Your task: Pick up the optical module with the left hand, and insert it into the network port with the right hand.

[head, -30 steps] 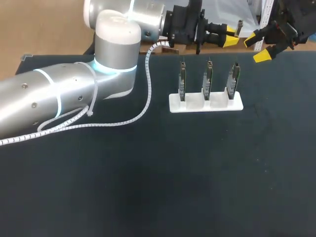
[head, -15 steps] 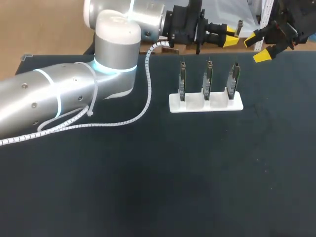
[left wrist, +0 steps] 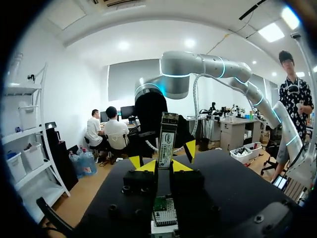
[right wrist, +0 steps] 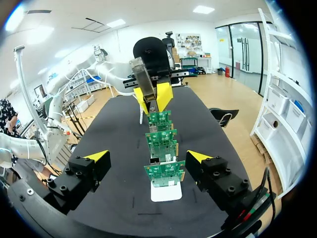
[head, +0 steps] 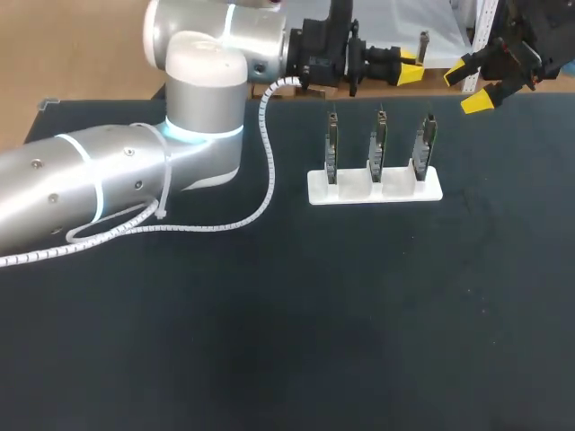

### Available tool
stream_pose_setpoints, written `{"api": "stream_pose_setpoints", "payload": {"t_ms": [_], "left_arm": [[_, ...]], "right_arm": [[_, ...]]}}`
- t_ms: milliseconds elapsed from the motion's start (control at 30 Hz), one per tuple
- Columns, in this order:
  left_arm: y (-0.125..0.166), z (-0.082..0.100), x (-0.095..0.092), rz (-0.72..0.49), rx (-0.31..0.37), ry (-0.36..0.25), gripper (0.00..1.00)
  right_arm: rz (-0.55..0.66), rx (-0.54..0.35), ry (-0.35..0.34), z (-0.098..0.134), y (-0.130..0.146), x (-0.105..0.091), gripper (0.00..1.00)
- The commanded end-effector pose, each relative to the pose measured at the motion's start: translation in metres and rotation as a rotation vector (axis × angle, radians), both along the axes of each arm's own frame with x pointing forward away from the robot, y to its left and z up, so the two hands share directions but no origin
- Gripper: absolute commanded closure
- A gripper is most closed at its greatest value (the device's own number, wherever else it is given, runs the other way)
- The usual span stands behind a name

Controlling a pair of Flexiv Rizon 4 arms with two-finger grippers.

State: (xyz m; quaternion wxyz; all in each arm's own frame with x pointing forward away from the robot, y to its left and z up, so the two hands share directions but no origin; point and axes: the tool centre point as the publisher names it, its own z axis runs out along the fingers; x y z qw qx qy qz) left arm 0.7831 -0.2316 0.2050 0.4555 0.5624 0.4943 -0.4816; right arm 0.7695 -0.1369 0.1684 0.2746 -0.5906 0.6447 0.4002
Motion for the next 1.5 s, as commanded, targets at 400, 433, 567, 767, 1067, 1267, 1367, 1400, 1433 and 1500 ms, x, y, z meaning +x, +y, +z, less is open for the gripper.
{"api": "stream_pose_setpoints", "payload": {"t_ms": [400, 433, 567, 767, 1067, 1267, 1367, 1400, 1433, 1500], "left_arm": [[0.003, -0.014, -0.014, 0.134, -0.057, 0.11, 1.0], [0.002, -0.015, -0.015, 0.137, -0.057, 0.115, 1.0], [0.002, -0.017, -0.015, 0.148, -0.048, 0.12, 1.0], [-0.005, -0.016, -0.015, 0.134, 0.002, 0.1, 1.0], [-0.014, -0.019, -0.015, 0.117, -0.003, 0.125, 1.0], [-0.018, -0.026, -0.013, 0.107, 0.021, 0.132, 1.0], [-0.02, -0.033, -0.012, 0.108, 0.021, 0.151, 1.0], [-0.02, -0.034, -0.012, 0.107, 0.026, 0.153, 1.0], [-0.021, -0.035, -0.012, 0.107, 0.027, 0.155, 1.0], [-0.023, -0.036, -0.012, 0.102, 0.033, 0.159, 1.0]], "right_arm": [[-0.003, -0.001, -0.004, 0.0, 0.0, -0.002, 0.0], [-0.003, -0.001, -0.004, 0.0, 0.0, -0.002, 0.0], [-0.003, -0.001, -0.004, 0.0, 0.0, -0.002, 0.0], [-0.003, -0.001, -0.004, 0.0, 0.0, -0.002, 0.0], [-0.003, -0.001, -0.004, 0.0, 0.0, -0.002, 0.0], [-0.003, -0.001, -0.004, 0.0, 0.0, -0.002, 0.0], [-0.003, -0.001, -0.004, 0.0, 0.0, -0.002, 0.0], [-0.003, -0.001, -0.004, 0.0, 0.0, -0.002, 0.0], [-0.003, -0.001, -0.004, 0.0, 0.0, -0.002, 0.0], [-0.003, -0.001, -0.004, 0.0, 0.0, -0.002, 0.0]]}}
